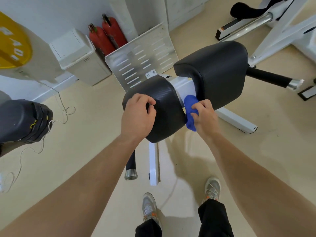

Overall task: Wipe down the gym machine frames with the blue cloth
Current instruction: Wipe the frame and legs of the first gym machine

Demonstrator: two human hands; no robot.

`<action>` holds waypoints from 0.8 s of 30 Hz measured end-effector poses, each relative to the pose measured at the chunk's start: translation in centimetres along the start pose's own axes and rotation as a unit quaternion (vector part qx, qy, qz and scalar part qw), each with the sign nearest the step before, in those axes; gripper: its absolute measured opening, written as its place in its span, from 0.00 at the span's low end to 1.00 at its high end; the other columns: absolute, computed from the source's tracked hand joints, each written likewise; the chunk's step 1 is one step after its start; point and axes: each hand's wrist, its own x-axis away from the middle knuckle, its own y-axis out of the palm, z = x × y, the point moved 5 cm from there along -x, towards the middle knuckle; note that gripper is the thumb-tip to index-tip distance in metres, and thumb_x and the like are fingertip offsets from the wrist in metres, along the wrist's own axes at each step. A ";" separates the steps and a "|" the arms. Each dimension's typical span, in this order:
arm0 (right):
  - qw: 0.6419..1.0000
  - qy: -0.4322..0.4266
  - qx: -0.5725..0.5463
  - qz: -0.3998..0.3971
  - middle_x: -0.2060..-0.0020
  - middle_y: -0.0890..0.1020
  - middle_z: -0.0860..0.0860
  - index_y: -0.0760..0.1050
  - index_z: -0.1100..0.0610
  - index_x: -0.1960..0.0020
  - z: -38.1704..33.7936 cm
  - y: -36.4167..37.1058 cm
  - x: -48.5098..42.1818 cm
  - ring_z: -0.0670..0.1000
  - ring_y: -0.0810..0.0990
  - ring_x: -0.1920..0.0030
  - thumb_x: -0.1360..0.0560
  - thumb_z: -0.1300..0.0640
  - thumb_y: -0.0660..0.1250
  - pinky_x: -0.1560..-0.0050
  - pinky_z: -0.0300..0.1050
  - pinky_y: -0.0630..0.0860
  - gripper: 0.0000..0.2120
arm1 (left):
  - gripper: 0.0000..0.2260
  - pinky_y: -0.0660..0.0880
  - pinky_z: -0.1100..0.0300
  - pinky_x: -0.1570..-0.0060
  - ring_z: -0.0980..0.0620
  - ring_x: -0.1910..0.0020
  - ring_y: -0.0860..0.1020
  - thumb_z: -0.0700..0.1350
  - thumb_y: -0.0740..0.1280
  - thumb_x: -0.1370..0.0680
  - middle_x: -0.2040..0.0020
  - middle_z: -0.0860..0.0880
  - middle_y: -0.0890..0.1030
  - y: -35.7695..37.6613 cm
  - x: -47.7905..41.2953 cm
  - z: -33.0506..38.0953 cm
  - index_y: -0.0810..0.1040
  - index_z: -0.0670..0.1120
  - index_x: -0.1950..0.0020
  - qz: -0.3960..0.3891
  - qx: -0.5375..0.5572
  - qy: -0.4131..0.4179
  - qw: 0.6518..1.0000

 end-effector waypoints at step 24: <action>0.926 0.033 0.036 -0.374 0.57 0.80 0.48 0.79 0.52 0.50 0.1 6.6 28.4 0.46 0.78 0.59 0.31 0.54 0.78 0.57 0.37 0.73 0.12 | 0.03 0.77 0.54 0.48 0.55 0.52 0.80 0.48 0.70 0.25 0.55 0.56 0.82 11.9 35.6 -8.3 0.77 0.54 0.57 -0.183 0.281 -0.288 0.897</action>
